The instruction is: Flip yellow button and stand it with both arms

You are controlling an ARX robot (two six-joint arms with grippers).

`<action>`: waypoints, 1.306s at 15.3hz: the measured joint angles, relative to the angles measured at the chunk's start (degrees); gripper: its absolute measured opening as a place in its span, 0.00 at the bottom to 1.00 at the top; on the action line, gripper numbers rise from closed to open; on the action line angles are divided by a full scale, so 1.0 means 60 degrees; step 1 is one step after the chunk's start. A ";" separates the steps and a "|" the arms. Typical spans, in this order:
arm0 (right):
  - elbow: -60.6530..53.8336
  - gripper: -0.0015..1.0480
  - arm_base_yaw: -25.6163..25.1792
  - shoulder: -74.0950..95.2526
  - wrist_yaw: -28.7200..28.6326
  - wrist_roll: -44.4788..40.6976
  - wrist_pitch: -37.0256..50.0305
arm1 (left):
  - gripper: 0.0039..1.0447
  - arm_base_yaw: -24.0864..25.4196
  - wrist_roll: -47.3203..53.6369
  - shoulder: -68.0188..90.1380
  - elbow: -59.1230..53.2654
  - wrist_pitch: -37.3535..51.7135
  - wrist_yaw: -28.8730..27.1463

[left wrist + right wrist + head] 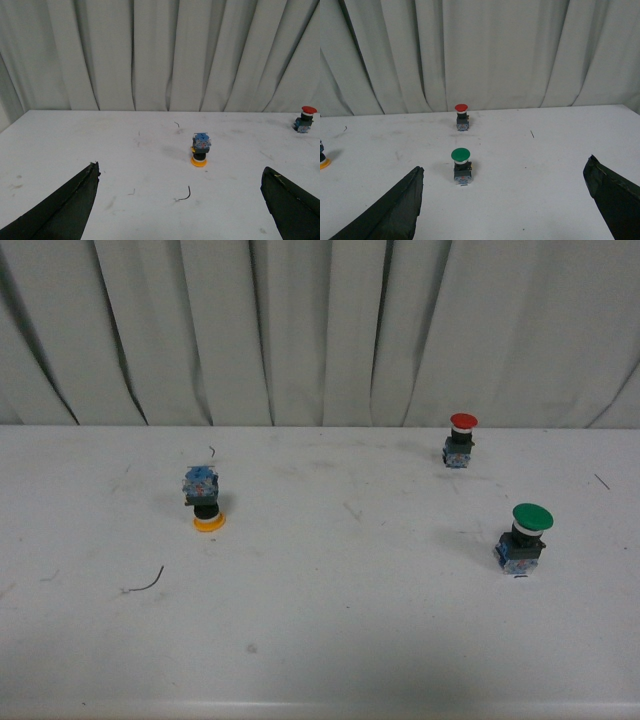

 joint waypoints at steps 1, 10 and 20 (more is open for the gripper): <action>0.0000 0.94 0.0000 0.0000 0.0000 0.0000 0.0000 | 0.94 0.0000 0.0000 0.0000 0.0000 0.0000 0.0000; 0.0000 0.94 0.0000 0.0000 0.0000 0.0000 0.0000 | 0.94 0.0000 0.0000 0.0000 0.0000 0.0000 0.0000; 0.0000 0.94 0.0000 0.0000 0.0000 0.0000 0.0000 | 0.94 -0.0098 -0.0168 0.0073 0.0066 -0.0332 -0.0270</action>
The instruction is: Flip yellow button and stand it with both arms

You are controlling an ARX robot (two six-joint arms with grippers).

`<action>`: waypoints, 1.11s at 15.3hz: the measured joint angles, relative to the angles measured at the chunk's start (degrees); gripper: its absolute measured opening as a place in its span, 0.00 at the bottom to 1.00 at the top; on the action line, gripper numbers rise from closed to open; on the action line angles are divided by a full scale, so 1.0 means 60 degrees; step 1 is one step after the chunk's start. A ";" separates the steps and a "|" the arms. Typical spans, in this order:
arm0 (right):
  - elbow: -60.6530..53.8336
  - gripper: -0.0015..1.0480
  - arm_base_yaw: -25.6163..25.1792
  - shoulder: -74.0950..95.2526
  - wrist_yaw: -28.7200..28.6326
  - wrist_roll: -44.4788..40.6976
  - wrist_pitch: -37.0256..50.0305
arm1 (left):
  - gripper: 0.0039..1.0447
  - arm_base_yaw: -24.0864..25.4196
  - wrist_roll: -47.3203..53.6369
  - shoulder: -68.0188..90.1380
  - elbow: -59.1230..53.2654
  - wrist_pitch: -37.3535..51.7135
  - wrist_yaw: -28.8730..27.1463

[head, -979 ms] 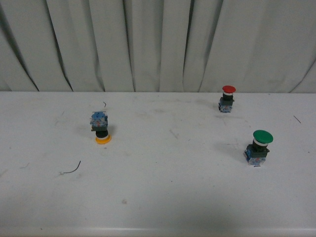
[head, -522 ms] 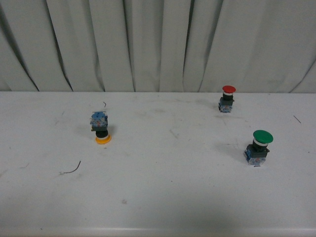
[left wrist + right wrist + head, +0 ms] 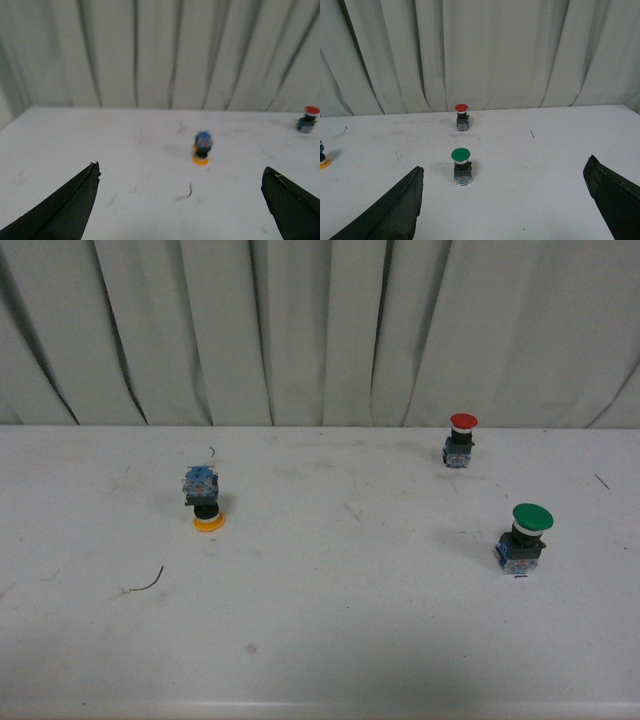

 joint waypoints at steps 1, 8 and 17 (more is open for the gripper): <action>0.0000 0.94 0.0000 0.0000 0.0022 0.0004 -0.0004 | 0.94 -0.0783 -0.1147 0.1009 0.0754 -0.1636 -0.2014; 0.0000 0.94 0.0000 0.0000 0.0000 -0.0004 0.0000 | 0.94 0.0302 -0.2302 0.6211 0.2772 0.2583 -0.1800; 0.0000 0.94 0.0000 0.0000 0.0000 0.0000 0.0000 | 0.94 -0.1169 -0.1264 1.9034 1.2320 0.1344 -0.0969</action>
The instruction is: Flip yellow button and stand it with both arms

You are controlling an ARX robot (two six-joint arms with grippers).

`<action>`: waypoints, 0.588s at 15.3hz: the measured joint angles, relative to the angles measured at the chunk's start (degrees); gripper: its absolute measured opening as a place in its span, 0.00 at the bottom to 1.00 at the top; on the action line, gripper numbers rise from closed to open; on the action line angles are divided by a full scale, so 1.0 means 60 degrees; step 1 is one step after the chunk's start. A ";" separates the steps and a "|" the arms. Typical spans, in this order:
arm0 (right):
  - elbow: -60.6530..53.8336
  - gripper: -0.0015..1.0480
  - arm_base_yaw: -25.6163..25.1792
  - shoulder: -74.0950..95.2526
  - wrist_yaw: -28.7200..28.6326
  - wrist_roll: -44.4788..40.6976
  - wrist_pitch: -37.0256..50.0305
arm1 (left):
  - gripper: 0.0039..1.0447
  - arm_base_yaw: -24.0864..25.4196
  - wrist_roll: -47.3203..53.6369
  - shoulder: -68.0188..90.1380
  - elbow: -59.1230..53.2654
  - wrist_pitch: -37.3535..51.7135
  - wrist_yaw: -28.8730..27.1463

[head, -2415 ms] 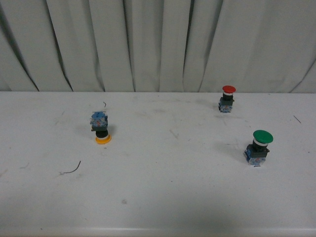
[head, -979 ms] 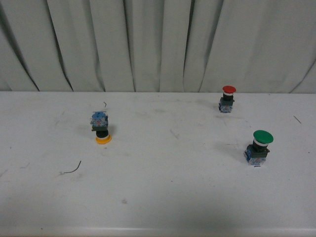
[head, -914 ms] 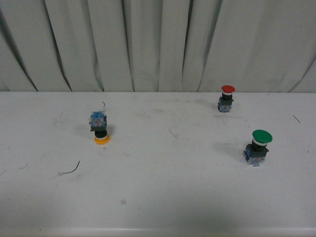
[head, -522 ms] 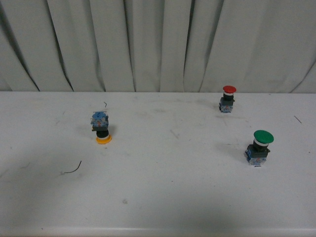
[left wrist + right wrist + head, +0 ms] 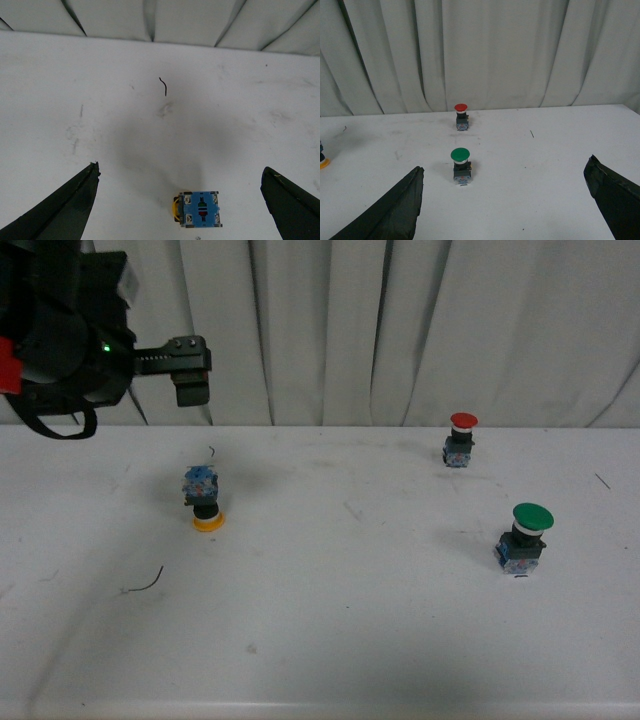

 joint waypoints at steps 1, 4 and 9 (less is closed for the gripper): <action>0.0000 0.94 0.0000 0.0000 0.0004 0.0000 0.0000 | 0.94 -0.0098 -0.0036 0.0678 0.0969 -0.0907 -0.0011; 0.0000 0.94 0.0000 0.0000 0.0004 -0.0004 0.0000 | 0.94 -0.0291 -0.0332 0.1585 0.2364 -0.2568 -0.0018; 0.0000 0.94 0.0000 0.0000 0.0004 0.0000 -0.0004 | 0.94 -0.0565 0.0499 0.1588 0.2058 -0.2856 0.1209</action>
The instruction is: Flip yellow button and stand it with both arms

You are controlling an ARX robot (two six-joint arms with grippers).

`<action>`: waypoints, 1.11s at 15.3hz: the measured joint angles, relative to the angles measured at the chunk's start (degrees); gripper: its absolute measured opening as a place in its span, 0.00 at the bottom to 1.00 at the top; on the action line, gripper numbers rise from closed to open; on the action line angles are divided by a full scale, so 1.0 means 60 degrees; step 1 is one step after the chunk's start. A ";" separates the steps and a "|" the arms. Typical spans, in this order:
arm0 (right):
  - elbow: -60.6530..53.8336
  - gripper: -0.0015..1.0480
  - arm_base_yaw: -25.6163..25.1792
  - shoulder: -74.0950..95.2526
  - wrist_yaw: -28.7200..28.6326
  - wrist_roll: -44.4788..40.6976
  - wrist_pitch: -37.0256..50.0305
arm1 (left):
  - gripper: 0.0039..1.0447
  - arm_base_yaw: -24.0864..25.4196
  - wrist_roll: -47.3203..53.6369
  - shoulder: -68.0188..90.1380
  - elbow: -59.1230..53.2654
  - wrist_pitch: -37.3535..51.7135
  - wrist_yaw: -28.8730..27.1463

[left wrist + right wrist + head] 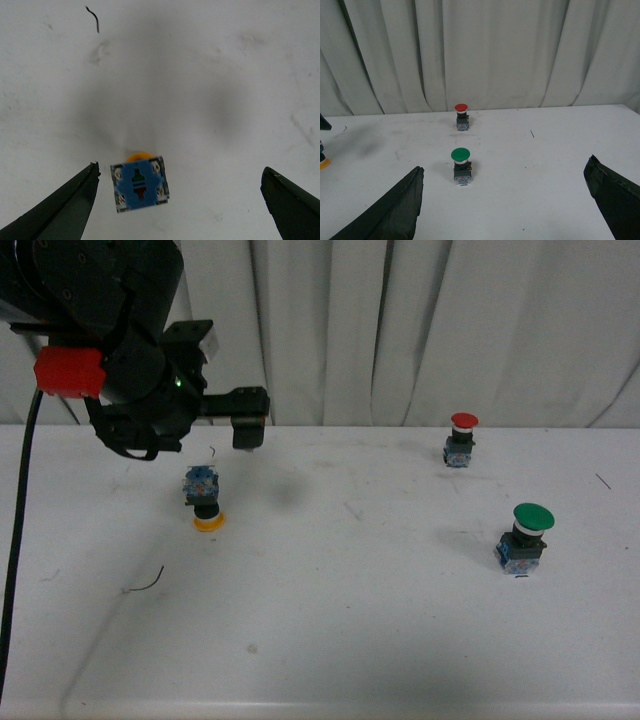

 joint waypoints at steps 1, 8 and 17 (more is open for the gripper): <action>0.0000 0.94 0.0000 0.0000 0.0000 0.0000 0.0004 | 0.94 -0.0022 0.0197 0.0000 -0.0171 -0.0091 0.0098; 0.0000 0.94 0.0000 0.0000 -0.0004 0.0000 0.0000 | 0.94 0.0375 0.0091 0.0171 -0.0233 0.0073 -0.0266; 0.0000 0.94 0.0000 0.0000 0.0000 -0.0004 0.0000 | 0.94 0.0350 -0.0324 0.0849 0.0200 -0.0051 -0.0448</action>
